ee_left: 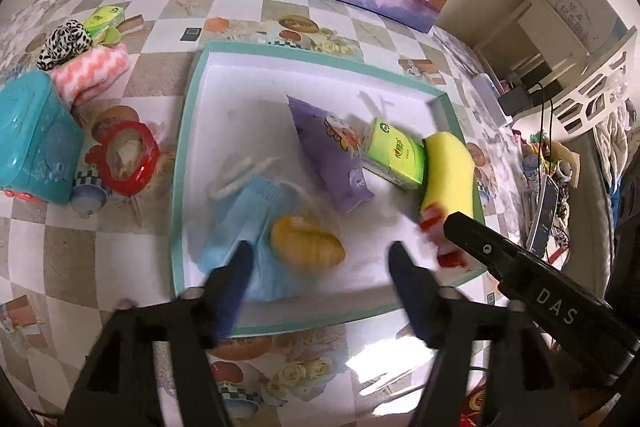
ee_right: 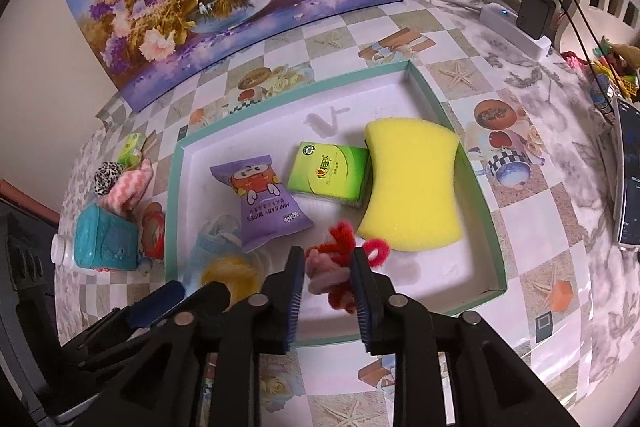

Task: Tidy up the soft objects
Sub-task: 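Open left gripper dropping pouch while right gripper drops red bow into tray, then withdraw both grippers from the tray back toward the item pile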

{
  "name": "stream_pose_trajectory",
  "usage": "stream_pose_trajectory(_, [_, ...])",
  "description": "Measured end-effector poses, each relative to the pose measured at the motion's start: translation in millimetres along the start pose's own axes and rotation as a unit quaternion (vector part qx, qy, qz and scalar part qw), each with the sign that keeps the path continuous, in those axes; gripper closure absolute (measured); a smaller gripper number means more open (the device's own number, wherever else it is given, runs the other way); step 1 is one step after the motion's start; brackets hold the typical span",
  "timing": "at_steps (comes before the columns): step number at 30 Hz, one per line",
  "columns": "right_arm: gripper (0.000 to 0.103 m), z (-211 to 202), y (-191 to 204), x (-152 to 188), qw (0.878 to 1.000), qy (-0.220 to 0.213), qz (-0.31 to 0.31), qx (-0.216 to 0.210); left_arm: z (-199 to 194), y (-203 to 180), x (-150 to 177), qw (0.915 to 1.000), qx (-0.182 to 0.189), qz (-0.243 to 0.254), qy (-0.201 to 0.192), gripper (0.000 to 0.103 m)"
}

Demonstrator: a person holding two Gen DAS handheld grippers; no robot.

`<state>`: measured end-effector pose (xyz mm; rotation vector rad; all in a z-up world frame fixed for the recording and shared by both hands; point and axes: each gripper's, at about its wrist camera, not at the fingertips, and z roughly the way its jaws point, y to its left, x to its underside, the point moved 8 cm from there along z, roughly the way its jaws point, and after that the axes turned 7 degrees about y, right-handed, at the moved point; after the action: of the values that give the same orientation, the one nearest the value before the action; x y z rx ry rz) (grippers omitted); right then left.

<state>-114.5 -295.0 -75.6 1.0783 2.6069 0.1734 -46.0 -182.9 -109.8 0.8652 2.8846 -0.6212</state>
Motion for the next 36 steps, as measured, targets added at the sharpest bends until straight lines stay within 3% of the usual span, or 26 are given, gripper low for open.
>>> stream_pose_trajectory(5, [0.064,-2.6,-2.6,-1.3,1.0,-0.005,0.007,0.002,-2.6,13.8,-1.9,0.9997,-0.016,-0.018,-0.008,0.026])
stream_pose_trajectory(8, [0.06,-0.3,-3.8,-0.6,1.0,0.0,0.009,0.004,-6.5,25.4,-4.8,0.9987,-0.035,-0.031,-0.018,0.015])
stream_pose_trajectory(10, [0.043,2.5,-3.7,0.4,1.0,0.005,0.008,0.007,-10.1,34.0,-6.7,0.9977,-0.047,-0.042,-0.027,0.014])
stream_pose_trajectory(14, [0.036,6.2,-3.4,1.9,1.0,0.01,0.003,0.017,-14.3,49.2,-9.1,0.9951,-0.065,-0.064,-0.039,0.009])
stream_pose_trajectory(15, [0.031,7.3,-3.3,2.2,1.0,0.011,0.0,0.021,-15.1,53.4,-9.3,0.9942,-0.071,-0.07,-0.041,0.002])
stream_pose_trajectory(16, [0.022,8.5,-3.0,2.5,1.0,0.012,-0.003,0.025,-16.7,59.2,-9.8,0.9927,-0.079,-0.078,-0.046,0.002])
stream_pose_trajectory(20, [0.004,10.1,-2.9,2.7,0.999,0.008,-0.014,0.042,-21.9,73.6,-10.2,0.9885,-0.102,-0.095,-0.057,0.002])
stream_pose_trajectory(28, [0.0,9.6,-2.9,1.4,0.999,0.001,-0.016,0.044,-25.2,88.4,-7.5,0.9855,-0.112,-0.114,-0.057,0.002])
stream_pose_trajectory(32, [0.0,9.4,-0.5,1.1,0.999,-0.003,-0.022,0.048,-23.0,90.8,-5.6,0.9859,-0.11,-0.119,-0.045,0.002])
stream_pose_trajectory(36, [0.0,8.5,5.6,2.0,0.999,-0.002,-0.026,0.041,-23.2,97.6,-0.2,0.984,-0.13,-0.119,-0.025,0.002])
